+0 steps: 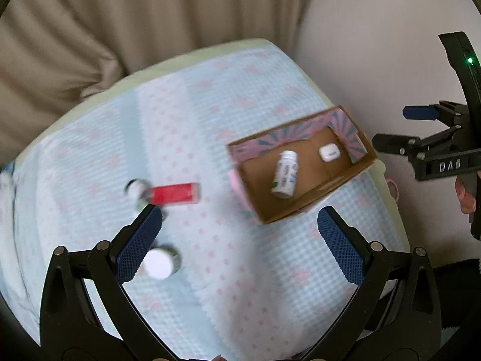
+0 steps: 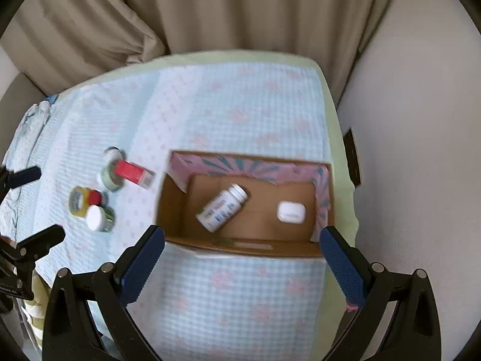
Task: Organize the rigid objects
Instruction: 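Move both tools back over the remaining objects on the bed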
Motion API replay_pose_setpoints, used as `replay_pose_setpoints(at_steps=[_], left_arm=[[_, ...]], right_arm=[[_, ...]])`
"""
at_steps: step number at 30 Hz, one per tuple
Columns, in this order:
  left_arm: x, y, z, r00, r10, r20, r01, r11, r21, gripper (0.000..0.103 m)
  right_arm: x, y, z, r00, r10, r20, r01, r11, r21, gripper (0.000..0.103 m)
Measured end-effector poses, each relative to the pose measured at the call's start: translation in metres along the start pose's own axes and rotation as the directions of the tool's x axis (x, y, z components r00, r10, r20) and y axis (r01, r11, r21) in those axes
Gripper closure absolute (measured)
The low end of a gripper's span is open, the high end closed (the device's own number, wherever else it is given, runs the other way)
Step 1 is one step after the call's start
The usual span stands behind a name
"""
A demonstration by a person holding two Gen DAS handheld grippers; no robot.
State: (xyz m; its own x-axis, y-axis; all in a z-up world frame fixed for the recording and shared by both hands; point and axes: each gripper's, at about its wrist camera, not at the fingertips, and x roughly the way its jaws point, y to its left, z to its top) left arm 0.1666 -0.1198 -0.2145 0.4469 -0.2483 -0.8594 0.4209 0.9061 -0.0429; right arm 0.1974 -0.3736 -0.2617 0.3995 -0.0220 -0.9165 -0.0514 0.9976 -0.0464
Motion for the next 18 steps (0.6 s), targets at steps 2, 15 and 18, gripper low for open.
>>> replay_pose_setpoints(at_steps=[2,15,18], left_arm=[[-0.019,0.025,-0.018,0.999,0.022,0.029,-0.02,0.998,-0.052,0.0],[-0.063,0.189,-0.151,0.989,0.142,0.05,-0.127,0.965,-0.23,0.0],[-0.06,0.215,-0.174,0.99,0.139,0.037,-0.128,0.967,-0.221,0.0]], right_arm=[[-0.01,0.018,0.002,1.0,0.014,0.021,-0.014,1.0,0.004,0.0],[-0.039,0.183,-0.005,0.982,0.133,0.134,-0.136,0.991,0.014,0.0],[-0.031,0.221,-0.006,0.981,0.134,0.138,-0.135,0.991,0.001,0.0]])
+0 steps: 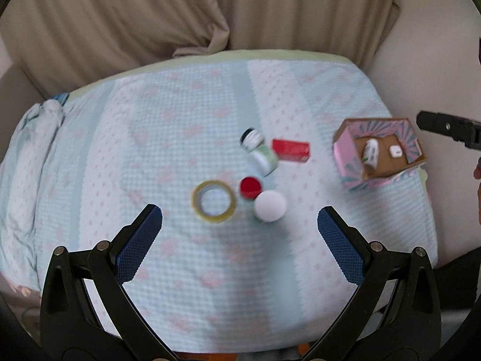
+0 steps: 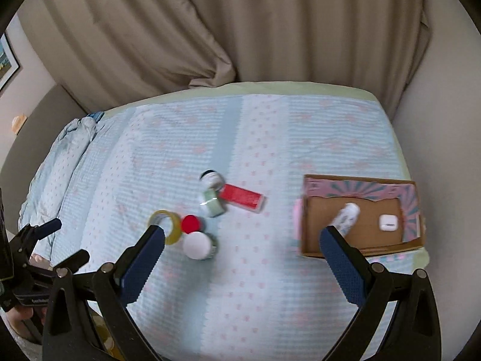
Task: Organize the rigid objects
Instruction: 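Move both tools back over the remaining objects on the bed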
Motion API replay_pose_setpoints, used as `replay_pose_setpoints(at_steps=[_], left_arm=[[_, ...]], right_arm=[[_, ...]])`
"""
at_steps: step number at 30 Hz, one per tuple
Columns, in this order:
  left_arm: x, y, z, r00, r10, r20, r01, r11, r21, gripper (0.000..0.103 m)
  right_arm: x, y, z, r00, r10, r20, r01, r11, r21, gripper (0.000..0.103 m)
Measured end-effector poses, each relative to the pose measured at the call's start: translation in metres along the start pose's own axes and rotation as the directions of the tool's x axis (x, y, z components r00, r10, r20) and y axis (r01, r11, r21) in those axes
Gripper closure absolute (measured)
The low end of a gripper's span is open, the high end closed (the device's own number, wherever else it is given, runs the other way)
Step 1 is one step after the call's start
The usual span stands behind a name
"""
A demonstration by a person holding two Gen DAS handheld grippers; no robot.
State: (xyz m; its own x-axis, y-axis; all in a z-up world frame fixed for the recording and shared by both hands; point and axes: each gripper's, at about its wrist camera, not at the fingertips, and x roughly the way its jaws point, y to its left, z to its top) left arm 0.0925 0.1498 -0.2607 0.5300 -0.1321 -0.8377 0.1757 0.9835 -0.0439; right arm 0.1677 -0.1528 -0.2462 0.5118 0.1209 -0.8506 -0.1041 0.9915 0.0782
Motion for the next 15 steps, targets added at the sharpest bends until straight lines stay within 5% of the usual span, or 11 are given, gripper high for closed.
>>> replay_pose_setpoints(at_steps=[6,15], left_arm=[[0.028,0.046,-0.029,0.999,-0.025,-0.037,0.027,0.998,0.06,0.0],[0.128,0.076,-0.063,0.992,-0.069,-0.105,0.08,0.991,0.103,0.0]], right_arm=[[0.037,0.053,-0.008,1.0,0.0,-0.008,0.0,1.0,-0.011,0.0],[0.114,0.082,-0.023,0.998,-0.015,-0.068,0.016,1.0,0.02,0.0]])
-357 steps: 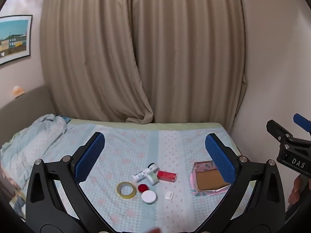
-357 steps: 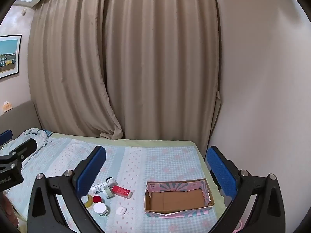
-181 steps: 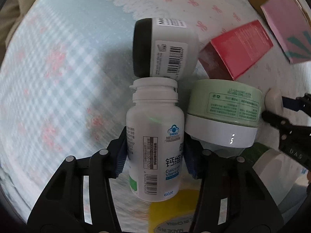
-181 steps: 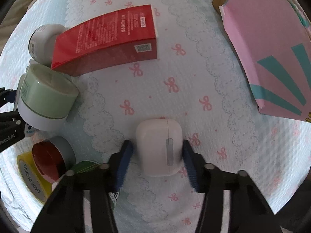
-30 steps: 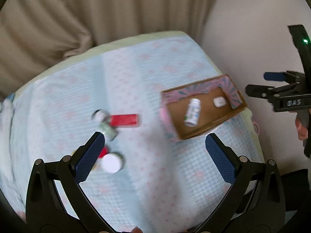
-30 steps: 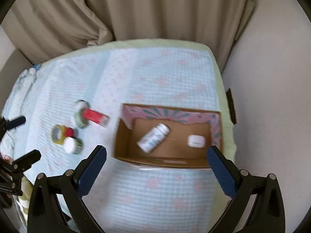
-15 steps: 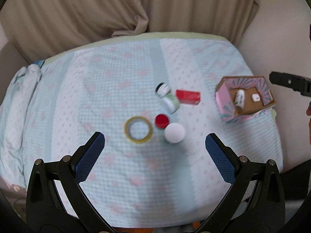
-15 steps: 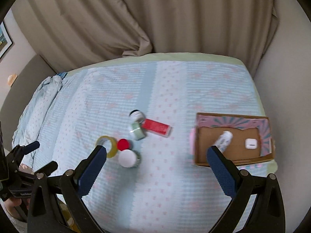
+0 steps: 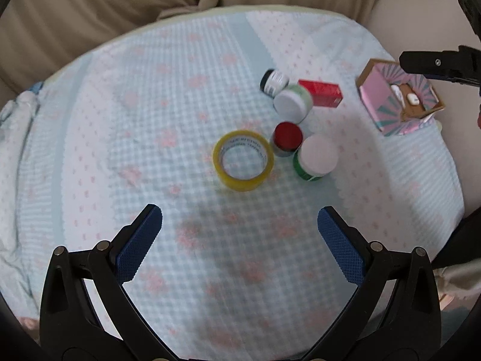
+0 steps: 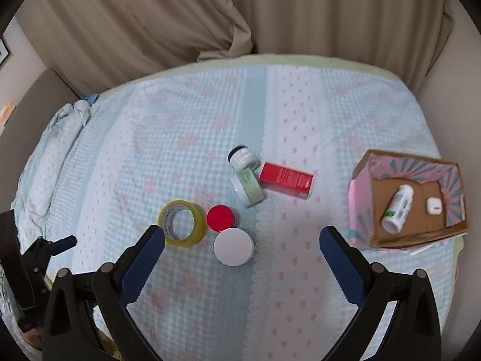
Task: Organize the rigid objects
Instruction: 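Move both tools back over the remaining objects on the bed, then grasp the yellow tape roll with left tool while right tool grasps the green jar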
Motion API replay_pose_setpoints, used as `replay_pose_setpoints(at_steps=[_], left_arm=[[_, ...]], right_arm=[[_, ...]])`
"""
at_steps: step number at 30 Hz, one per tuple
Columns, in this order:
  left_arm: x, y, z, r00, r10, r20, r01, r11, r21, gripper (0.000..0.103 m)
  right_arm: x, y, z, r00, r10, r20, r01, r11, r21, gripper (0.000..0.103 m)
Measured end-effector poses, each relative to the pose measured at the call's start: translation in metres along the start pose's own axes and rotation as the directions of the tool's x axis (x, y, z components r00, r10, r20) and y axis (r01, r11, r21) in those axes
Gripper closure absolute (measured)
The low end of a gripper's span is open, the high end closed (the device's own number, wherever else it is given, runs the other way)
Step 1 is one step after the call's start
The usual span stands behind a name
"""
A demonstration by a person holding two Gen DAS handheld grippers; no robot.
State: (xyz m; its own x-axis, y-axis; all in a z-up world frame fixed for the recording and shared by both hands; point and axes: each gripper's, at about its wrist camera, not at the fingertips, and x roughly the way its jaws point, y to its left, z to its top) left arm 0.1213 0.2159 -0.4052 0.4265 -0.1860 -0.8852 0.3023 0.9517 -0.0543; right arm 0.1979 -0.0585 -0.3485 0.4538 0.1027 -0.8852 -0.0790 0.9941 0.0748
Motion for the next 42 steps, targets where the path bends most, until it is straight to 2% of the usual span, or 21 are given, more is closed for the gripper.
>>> replay_pose_setpoints(at_steps=[11,16,18,20,28,32,39,42], left_arm=[[0.144,-0.003,-0.012,1.0,0.024,-0.006,-0.024,0.999,0.045,0.0],[0.182,-0.012,-0.012,0.997,0.064,0.036,-0.067,0.995,0.072,0.0],[0.189,-0.013,-0.008,0.996,0.068,0.057,-0.073,0.994,0.076,0.0],[0.194,-0.015,-0.002,0.995,0.061,0.081,-0.068,0.995,0.078,0.0],[0.205,-0.027,0.015,0.99,0.048,0.132,-0.065,0.99,0.128,0.0],[0.204,-0.026,0.019,0.989,0.039,0.142,-0.057,0.99,0.129,0.0],[0.208,-0.03,0.029,0.986,0.05,0.158,-0.078,0.982,0.173,0.003],[0.207,-0.026,0.03,0.986,0.034,0.162,-0.062,0.983,0.171,0.005]], right_arm=[[0.115,0.001,0.004,0.998,-0.059,-0.034,0.054,0.989,-0.14,0.001],[0.164,-0.004,0.009,0.997,-0.063,-0.045,0.053,0.98,-0.194,0.008],[0.18,-0.006,0.012,0.997,-0.064,-0.047,0.053,0.974,-0.219,0.012],[0.194,-0.004,0.016,0.997,-0.058,-0.053,0.043,0.967,-0.251,0.021],[0.216,0.014,0.017,0.998,-0.05,-0.025,0.037,0.929,-0.368,0.043],[0.223,0.021,0.017,0.998,-0.06,-0.014,0.049,0.913,-0.406,0.048],[0.236,0.026,0.019,0.997,-0.082,-0.002,0.074,0.905,-0.419,0.049],[0.241,0.026,0.022,0.995,-0.102,-0.003,0.091,0.905,-0.415,0.06]])
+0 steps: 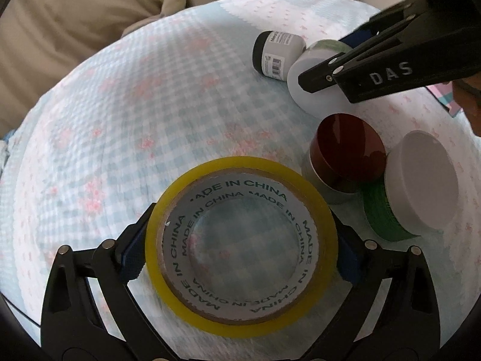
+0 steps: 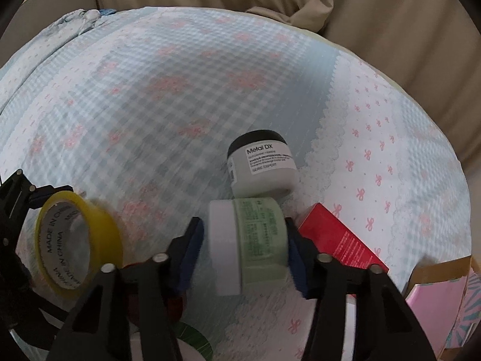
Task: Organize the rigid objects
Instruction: 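Grasp the yellow tape roll with left tool while right tool grasps the green jar, then carry the tape roll and green jar over the cardboard box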
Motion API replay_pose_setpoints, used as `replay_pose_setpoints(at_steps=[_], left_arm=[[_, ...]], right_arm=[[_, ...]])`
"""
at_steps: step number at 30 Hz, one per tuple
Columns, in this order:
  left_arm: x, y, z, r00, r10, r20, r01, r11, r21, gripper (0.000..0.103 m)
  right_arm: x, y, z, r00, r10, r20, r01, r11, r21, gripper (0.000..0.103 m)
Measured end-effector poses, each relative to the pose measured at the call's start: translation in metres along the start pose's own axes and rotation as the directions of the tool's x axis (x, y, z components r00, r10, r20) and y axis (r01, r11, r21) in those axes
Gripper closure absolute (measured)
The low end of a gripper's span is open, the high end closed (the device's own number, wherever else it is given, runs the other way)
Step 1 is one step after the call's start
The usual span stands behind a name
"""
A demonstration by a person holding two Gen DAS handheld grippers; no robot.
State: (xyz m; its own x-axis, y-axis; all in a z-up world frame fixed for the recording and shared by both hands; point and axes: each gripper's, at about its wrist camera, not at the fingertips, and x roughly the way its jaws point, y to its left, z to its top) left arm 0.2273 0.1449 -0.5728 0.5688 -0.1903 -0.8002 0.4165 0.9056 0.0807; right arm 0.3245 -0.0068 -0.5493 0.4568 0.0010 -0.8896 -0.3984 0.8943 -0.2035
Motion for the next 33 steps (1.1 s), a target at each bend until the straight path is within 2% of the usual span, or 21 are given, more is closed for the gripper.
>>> replay_pose_setpoints(at_steps=[3,8,17,24,28,33], left_arm=[[0.0,0.003,0.002,1.0,-0.006,-0.006,0.006,1.0,0.0,0.005],[-0.005,0.006,0.001,1.0,0.0,-0.009,0.0,1.0,0.01,0.005],[-0.039,0.023,0.012,1.0,0.029,0.005,-0.029,0.997,-0.07,0.005],[-0.102,0.03,0.029,0.998,0.052,0.033,-0.049,0.994,-0.102,0.005],[-0.149,0.036,0.044,1.0,0.016,0.015,-0.014,0.989,-0.145,0.005],[-0.213,0.037,0.068,1.0,0.007,0.03,-0.003,0.991,-0.134,0.005]], right_arm=[[0.001,-0.007,0.001,1.0,0.019,0.001,-0.019,0.999,0.051,0.06],[0.0,-0.007,0.001,1.0,0.028,-0.002,-0.028,0.998,0.064,0.061],[-0.03,-0.01,0.001,0.999,0.045,0.029,-0.048,0.993,0.112,0.062],[-0.094,-0.006,0.008,0.996,0.042,0.084,-0.053,0.989,0.14,0.062],[-0.149,-0.002,0.012,0.996,0.043,0.083,-0.057,0.984,0.17,0.062],[-0.212,0.0,0.013,0.996,0.053,0.069,-0.067,0.976,0.209,0.062]])
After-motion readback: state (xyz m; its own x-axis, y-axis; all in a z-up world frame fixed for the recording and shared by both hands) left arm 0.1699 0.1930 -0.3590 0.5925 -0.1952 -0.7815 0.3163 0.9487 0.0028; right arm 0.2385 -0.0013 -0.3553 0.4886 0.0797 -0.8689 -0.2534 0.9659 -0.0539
